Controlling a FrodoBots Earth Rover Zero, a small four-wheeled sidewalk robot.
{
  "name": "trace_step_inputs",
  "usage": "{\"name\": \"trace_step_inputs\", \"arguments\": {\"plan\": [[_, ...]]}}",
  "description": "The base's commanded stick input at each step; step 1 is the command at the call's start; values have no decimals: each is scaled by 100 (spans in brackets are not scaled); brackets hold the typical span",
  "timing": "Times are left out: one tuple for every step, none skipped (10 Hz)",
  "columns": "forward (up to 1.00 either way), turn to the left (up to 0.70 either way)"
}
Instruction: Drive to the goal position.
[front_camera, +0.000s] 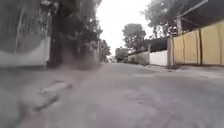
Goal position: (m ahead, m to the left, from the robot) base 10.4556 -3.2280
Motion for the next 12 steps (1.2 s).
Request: {"name": "trace_step_inputs", "arguments": {"plan": [[100,-40],[100,-31],[100,-10],[100,0],[100,0],[100,0],[100,0],[100,0],[100,0],[100,0],[100,0],[100,0]]}}
